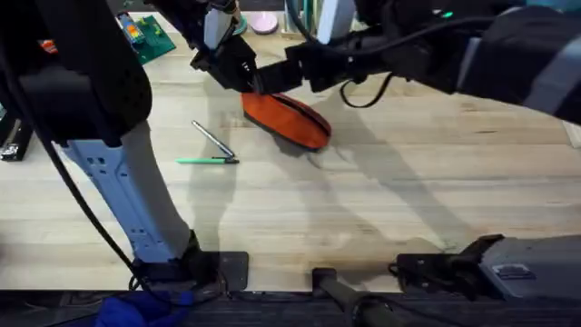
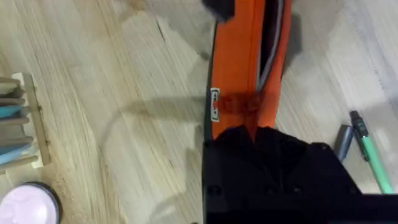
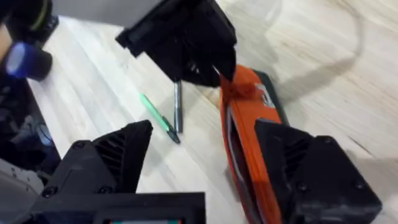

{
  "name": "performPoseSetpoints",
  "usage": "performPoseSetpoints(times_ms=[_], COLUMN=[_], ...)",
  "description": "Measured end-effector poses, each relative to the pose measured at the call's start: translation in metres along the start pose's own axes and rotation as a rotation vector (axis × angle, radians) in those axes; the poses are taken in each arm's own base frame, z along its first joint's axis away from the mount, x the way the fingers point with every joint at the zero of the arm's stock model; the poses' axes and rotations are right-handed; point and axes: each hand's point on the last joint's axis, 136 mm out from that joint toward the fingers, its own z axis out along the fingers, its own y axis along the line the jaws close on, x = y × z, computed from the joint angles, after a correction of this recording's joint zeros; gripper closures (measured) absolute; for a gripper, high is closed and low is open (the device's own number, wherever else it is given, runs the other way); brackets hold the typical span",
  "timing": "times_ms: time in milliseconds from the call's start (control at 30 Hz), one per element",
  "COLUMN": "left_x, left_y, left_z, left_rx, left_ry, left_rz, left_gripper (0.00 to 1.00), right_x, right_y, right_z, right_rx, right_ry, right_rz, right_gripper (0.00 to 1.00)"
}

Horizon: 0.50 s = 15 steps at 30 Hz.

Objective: Unzip the bag, pick up the pens from the table one at a time and place them inside, then zip the bag closed.

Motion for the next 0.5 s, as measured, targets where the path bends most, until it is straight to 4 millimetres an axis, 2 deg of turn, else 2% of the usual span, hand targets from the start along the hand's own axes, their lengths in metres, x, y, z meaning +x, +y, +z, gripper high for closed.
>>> performPoseSetpoints(times_ms=[267,500], left_x=[0.0,0.0], left_y=[0.0,0.0], left_z=[0.0,0.0], left_rx=[0.0,0.0], left_ry=[0.0,0.0], left_rz=[0.0,0.0], left_gripper=[0.959,0.958], right_x=[0.003,0.015], right_y=[-0.005,-0.006], right_z=[-0.033,-0.059], right_rx=[0.036,0.079], right_ry=[0.015,0.052], right_rz=[-0.019,-0.036], right_gripper=[0.006,0.006])
